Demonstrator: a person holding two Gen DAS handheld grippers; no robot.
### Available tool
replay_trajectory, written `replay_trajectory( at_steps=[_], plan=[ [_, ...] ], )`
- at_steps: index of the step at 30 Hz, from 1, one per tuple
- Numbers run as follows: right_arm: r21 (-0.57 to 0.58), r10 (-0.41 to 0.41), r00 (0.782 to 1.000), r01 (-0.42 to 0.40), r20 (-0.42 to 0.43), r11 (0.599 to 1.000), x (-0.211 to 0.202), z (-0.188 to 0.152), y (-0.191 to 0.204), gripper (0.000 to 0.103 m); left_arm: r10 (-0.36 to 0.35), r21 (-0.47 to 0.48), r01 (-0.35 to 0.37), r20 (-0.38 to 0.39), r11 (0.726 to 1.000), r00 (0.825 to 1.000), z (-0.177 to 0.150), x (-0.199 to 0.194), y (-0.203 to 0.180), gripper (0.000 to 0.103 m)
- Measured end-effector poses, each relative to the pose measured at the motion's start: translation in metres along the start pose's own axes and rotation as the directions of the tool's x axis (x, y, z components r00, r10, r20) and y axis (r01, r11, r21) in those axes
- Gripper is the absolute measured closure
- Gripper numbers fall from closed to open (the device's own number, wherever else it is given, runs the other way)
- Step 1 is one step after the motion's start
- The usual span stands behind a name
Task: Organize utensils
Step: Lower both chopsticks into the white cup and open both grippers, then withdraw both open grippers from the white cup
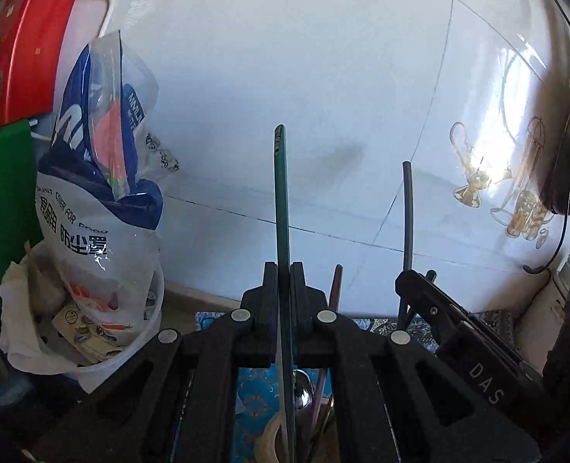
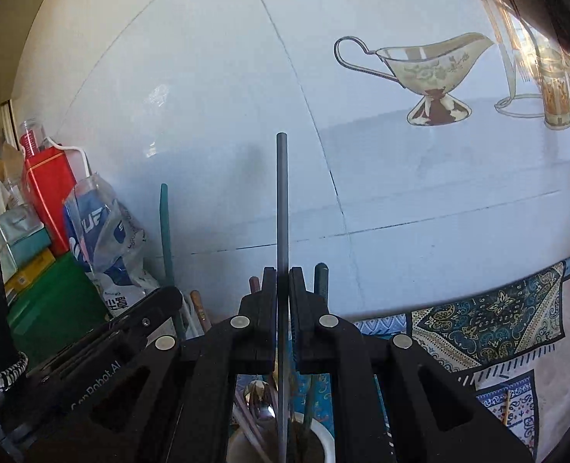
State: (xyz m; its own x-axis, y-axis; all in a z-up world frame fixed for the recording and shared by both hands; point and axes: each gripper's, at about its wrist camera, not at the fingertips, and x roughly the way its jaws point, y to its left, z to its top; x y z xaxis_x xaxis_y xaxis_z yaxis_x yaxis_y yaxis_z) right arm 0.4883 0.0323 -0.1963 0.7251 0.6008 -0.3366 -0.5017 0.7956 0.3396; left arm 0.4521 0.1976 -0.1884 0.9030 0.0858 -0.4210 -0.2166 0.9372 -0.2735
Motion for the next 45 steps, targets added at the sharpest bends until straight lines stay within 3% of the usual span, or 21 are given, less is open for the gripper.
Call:
replay_trajectory(
  at_steps=[5, 13, 24, 31, 35, 42, 45],
  plan=[
    [-0.025, -0.018, 0.999, 0.017, -0.028, 1.0, 0.005, -0.015, 0.002, 0.097, -0.007, -0.011, 0.007, -0.003, 1.0, 1.0, -0.013, 0.009, 0.003, 0.1],
    [-0.089, -0.05, 0.994, 0.041, -0.095, 0.995, 0.0, -0.028, 0.001, 0.097, -0.006, -0.001, 0.006, -0.078, 1.0, 0.997, -0.036, 0.007, -0.001, 0.1],
    [-0.145, -0.07, 0.962, 0.032, -0.265, 0.989, -0.027, -0.026, -0.002, 0.097, 0.002, 0.047, 0.01, -0.247, 0.999, 0.969, -0.05, -0.03, -0.01, 0.1],
    [-0.193, -0.064, 0.943, 0.0, -0.325, 0.981, -0.053, -0.017, 0.001, 0.097, 0.026, 0.075, -0.003, -0.304, 0.997, 0.952, -0.051, -0.06, -0.012, 0.099],
    [-0.195, -0.061, 0.936, -0.009, -0.346, 0.981, -0.074, -0.011, -0.006, 0.087, 0.033, 0.095, -0.003, -0.318, 0.995, 0.947, -0.044, -0.075, -0.023, 0.095],
    [-0.248, -0.128, 0.924, 0.037, -0.36, 0.968, -0.114, -0.004, -0.035, 0.083, 0.035, 0.143, 0.013, -0.325, 0.99, 0.945, -0.038, -0.097, -0.048, 0.084],
    [-0.251, -0.16, 0.914, 0.067, -0.374, 0.966, -0.13, -0.005, -0.054, 0.079, 0.017, 0.156, 0.039, -0.341, 0.987, 0.94, -0.041, -0.102, -0.061, 0.073]
  ],
)
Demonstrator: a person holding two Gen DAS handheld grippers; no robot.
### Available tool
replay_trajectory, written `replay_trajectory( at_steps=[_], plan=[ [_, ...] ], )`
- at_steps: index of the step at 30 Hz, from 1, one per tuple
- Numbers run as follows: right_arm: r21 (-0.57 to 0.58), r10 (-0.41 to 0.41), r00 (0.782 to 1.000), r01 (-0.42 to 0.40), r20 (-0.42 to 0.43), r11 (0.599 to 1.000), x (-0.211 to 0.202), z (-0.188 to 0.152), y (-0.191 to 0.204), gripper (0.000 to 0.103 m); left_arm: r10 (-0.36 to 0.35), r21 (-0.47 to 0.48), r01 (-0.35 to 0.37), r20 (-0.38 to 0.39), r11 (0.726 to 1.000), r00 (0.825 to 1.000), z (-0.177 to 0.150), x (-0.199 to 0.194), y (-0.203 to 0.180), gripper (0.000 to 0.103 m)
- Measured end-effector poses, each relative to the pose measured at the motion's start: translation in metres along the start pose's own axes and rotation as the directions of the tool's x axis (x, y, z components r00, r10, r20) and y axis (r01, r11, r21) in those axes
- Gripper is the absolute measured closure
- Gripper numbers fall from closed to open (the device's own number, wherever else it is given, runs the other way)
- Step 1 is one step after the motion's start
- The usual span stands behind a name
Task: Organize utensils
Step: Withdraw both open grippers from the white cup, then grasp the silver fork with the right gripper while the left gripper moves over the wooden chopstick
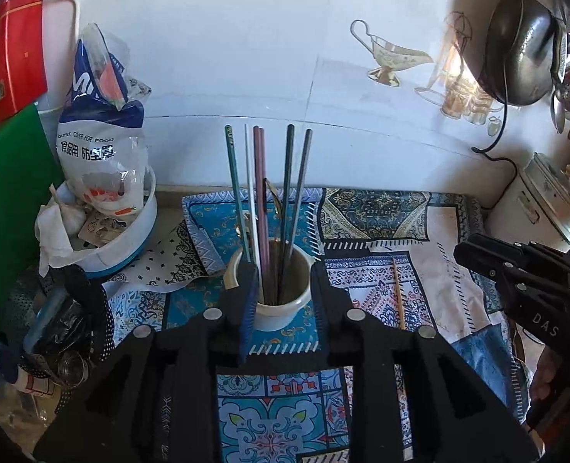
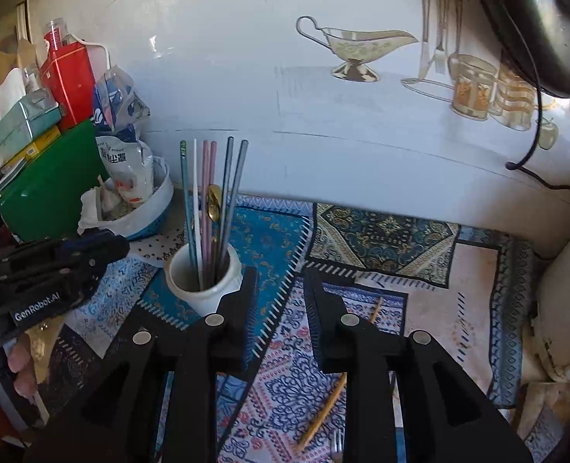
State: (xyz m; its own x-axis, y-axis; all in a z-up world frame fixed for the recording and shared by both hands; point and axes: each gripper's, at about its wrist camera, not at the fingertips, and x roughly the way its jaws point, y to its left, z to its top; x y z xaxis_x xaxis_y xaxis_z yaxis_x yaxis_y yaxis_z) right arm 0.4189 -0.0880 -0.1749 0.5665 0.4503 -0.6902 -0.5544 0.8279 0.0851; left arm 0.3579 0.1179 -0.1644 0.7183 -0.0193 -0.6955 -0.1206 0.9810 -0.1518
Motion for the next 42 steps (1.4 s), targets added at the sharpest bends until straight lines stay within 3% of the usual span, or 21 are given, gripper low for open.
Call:
replay_trajectory(
  at_steps=[6, 12, 23, 28, 33, 37, 42],
  plan=[
    [0.036, -0.048, 0.995, 0.051, -0.091, 0.998, -0.006, -0.032, -0.039, 0.078, -0.007, 0.074, 0.011, -0.049, 0.997, 0.999, -0.012, 0.009, -0.033, 0.068],
    [0.06, -0.069, 0.972, 0.085, -0.224, 0.995, 0.009, -0.076, -0.064, 0.078, -0.012, 0.138, 0.03, -0.133, 0.99, 0.991, -0.032, 0.033, -0.065, 0.068],
    [0.097, -0.015, 0.911, 0.06, -0.412, 0.994, 0.037, -0.153, -0.07, 0.078, -0.009, 0.206, 0.077, -0.312, 0.976, 0.95, -0.082, 0.076, -0.102, 0.068],
    [0.101, -0.025, 0.892, 0.079, -0.451, 0.992, 0.047, -0.171, -0.069, 0.078, 0.004, 0.224, 0.085, -0.37, 0.971, 0.929, -0.101, 0.087, -0.105, 0.068],
    [0.101, 0.003, 0.88, 0.052, -0.475, 0.994, 0.052, -0.177, -0.066, 0.078, 0.008, 0.229, 0.091, -0.398, 0.969, 0.917, -0.112, 0.093, -0.104, 0.068],
    [0.046, -0.028, 0.878, 0.057, -0.478, 0.997, 0.055, -0.179, -0.056, 0.08, 0.007, 0.23, 0.095, -0.405, 0.969, 0.914, -0.115, 0.095, -0.103, 0.068],
    [-0.009, -0.068, 0.875, 0.072, -0.48, 0.997, 0.058, -0.177, -0.053, 0.095, -0.002, 0.23, 0.105, -0.409, 0.967, 0.913, -0.111, 0.099, -0.104, 0.068]
  ],
)
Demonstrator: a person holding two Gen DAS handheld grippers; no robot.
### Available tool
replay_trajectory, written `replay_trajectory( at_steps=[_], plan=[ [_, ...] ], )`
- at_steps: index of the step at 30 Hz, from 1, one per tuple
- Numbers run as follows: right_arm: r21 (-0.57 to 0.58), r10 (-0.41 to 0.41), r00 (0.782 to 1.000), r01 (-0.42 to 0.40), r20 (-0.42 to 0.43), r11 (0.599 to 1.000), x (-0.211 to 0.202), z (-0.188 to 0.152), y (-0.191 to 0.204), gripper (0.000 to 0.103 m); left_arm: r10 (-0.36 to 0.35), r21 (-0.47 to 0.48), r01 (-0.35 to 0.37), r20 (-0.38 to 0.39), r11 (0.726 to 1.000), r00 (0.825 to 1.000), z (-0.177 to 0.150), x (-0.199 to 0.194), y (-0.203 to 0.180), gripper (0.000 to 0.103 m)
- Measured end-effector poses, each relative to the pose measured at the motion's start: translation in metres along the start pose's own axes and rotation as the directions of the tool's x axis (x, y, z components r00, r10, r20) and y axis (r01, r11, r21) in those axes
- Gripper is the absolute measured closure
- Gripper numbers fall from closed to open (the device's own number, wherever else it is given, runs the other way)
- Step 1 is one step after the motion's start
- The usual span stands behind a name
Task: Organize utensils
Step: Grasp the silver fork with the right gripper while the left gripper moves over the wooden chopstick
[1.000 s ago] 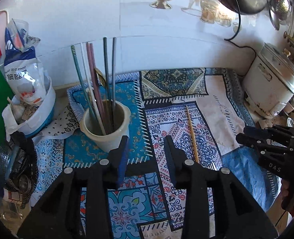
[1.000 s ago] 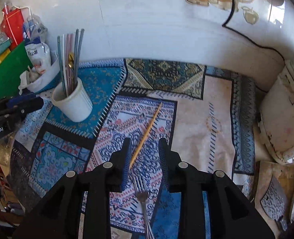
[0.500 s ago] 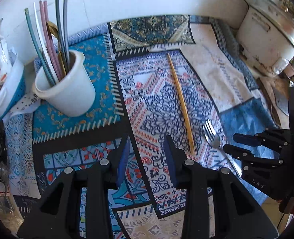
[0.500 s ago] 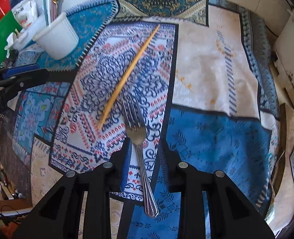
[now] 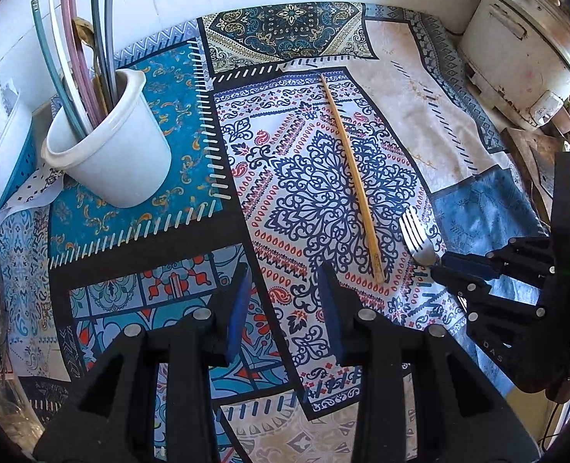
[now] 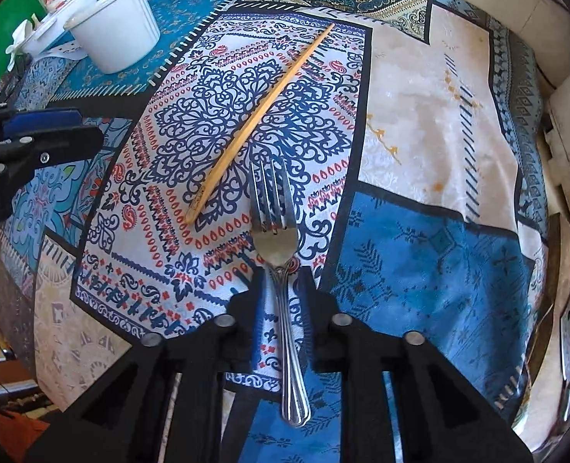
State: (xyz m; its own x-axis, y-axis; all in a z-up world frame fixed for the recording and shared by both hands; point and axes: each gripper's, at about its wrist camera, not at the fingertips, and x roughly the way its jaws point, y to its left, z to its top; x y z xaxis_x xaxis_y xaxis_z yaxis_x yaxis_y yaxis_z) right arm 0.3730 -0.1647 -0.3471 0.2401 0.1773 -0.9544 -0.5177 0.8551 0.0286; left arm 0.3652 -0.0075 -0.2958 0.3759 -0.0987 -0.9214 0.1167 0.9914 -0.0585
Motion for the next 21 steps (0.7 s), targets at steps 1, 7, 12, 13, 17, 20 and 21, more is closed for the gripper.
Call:
replay_trajectory(
  at_steps=[1, 7, 12, 13, 17, 20, 21],
  plan=[
    [-0.009, 0.008, 1.0, -0.008, 0.002, 1.0, 0.0, 0.0, -0.001, 0.095, -0.002, 0.003, 0.002, 0.0, 1.0, 1.0, 0.002, 0.0, -0.001, 0.068],
    [0.025, 0.053, 0.998, -0.054, 0.015, 0.998, -0.001, 0.0, -0.002, 0.096, -0.022, 0.025, 0.022, -0.016, 0.999, 1.0, 0.02, 0.01, -0.012, 0.068],
    [0.127, 0.082, 0.994, -0.09, 0.067, 0.988, -0.011, 0.0, -0.032, 0.096, -0.045, 0.046, 0.046, -0.037, 0.998, 0.998, 0.044, 0.027, -0.029, 0.068],
    [0.143, 0.088, 0.993, -0.099, 0.08, 0.985, -0.013, -0.001, -0.04, 0.096, -0.047, 0.053, 0.049, -0.041, 0.997, 0.998, 0.051, 0.031, -0.033, 0.068],
    [0.192, 0.086, 0.988, -0.109, 0.126, 0.975, -0.021, -0.003, -0.063, 0.096, -0.044, 0.077, 0.048, -0.061, 0.996, 0.997, 0.073, 0.048, -0.047, 0.068],
    [0.224, 0.09, 0.984, -0.124, 0.156, 0.967, -0.023, -0.003, -0.075, 0.096, -0.036, 0.091, 0.042, -0.074, 0.995, 0.997, 0.092, 0.061, -0.056, 0.068],
    [0.235, 0.096, 0.982, -0.132, 0.162, 0.963, -0.025, -0.003, -0.075, 0.096, -0.035, 0.096, 0.043, -0.077, 0.994, 0.996, 0.097, 0.064, -0.058, 0.068]
  ],
)
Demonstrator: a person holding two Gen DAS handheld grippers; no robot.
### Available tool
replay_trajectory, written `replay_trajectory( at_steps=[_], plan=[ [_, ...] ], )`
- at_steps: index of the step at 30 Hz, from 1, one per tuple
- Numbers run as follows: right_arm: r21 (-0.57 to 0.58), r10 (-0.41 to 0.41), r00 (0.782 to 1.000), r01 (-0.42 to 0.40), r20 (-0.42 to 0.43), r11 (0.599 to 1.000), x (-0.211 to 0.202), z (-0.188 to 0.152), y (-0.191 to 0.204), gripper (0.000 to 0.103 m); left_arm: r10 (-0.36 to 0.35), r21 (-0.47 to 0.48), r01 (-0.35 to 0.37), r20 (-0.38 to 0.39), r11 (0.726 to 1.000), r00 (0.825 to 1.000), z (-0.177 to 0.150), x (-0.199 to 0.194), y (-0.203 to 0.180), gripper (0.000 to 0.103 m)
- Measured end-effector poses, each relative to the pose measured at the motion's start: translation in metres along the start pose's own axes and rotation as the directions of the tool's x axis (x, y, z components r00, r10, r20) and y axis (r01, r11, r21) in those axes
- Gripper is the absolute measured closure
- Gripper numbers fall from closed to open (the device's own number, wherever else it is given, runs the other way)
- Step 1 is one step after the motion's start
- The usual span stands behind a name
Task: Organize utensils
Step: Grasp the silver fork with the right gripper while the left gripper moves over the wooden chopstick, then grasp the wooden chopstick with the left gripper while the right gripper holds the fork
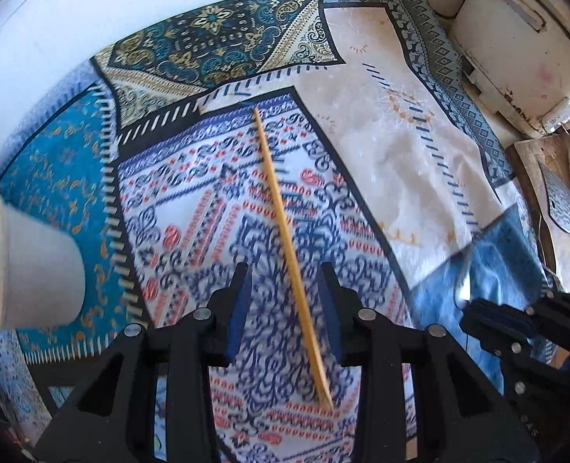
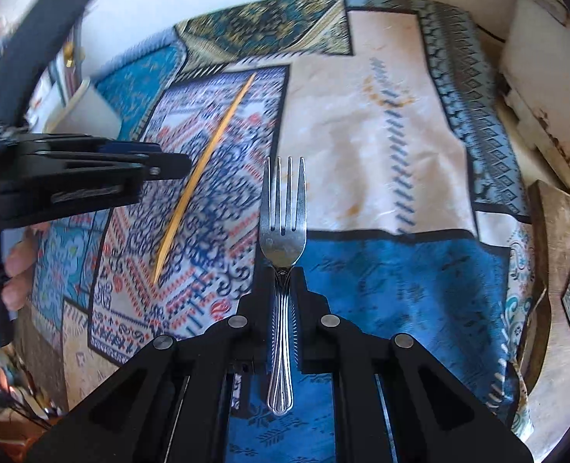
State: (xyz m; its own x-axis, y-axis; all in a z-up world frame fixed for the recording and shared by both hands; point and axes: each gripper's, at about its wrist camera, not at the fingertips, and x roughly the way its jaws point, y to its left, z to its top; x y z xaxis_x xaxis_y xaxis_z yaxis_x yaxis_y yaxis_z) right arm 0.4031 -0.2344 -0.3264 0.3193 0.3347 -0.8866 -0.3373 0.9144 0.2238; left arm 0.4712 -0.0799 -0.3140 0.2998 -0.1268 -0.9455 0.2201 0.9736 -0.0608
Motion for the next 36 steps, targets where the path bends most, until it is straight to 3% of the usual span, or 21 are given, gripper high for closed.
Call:
replay_trajectory(
  at_steps=[6, 13, 17, 18, 21, 22, 29, 33, 36],
  plan=[
    [0.062, 0.034, 0.998, -0.037, 0.049, 0.997, -0.01, 0.0, -0.009, 0.096, 0.069, 0.026, -0.068, -0.025, 0.997, 0.997, 0.027, 0.018, -0.006, 0.068],
    [0.095, 0.054, 0.992, -0.065, 0.11, 0.993, -0.02, 0.002, -0.02, 0.096, 0.091, 0.039, -0.089, -0.075, 0.995, 0.993, 0.033, 0.033, -0.012, 0.072],
    [0.097, 0.061, 0.988, -0.075, 0.14, 0.992, -0.025, 0.006, -0.022, 0.096, 0.06, 0.016, -0.059, -0.056, 0.998, 0.997, 0.034, 0.034, -0.011, 0.08],
    [0.095, 0.066, 0.987, -0.08, 0.144, 0.992, -0.026, 0.007, -0.022, 0.103, 0.056, 0.015, -0.056, -0.051, 0.998, 0.997, 0.034, 0.034, -0.011, 0.083],
    [0.087, 0.07, 0.984, -0.085, 0.164, 0.993, -0.029, 0.009, -0.022, 0.102, 0.054, 0.019, -0.053, -0.041, 0.998, 0.998, 0.032, 0.034, -0.014, 0.099],
    [0.081, 0.07, 0.983, -0.085, 0.169, 0.993, -0.031, 0.01, -0.021, 0.102, 0.054, 0.019, -0.053, -0.037, 0.998, 0.998, 0.031, 0.034, -0.015, 0.099],
    [0.059, 0.051, 0.995, -0.056, 0.08, 0.997, -0.013, 0.013, -0.02, 0.102, 0.032, 0.026, -0.031, -0.024, 0.999, 0.999, 0.014, 0.031, -0.018, 0.1],
    [0.076, 0.032, 0.999, -0.033, 0.004, 0.997, 0.01, 0.015, -0.025, 0.094, 0.025, 0.019, -0.025, -0.012, 1.0, 1.0, 0.0, 0.027, -0.014, 0.1],
    [0.081, 0.02, 1.0, -0.018, -0.019, 0.997, 0.022, 0.017, -0.025, 0.094, 0.019, -0.003, -0.019, 0.011, 1.0, 1.0, -0.008, 0.02, -0.008, 0.1]
  ],
)
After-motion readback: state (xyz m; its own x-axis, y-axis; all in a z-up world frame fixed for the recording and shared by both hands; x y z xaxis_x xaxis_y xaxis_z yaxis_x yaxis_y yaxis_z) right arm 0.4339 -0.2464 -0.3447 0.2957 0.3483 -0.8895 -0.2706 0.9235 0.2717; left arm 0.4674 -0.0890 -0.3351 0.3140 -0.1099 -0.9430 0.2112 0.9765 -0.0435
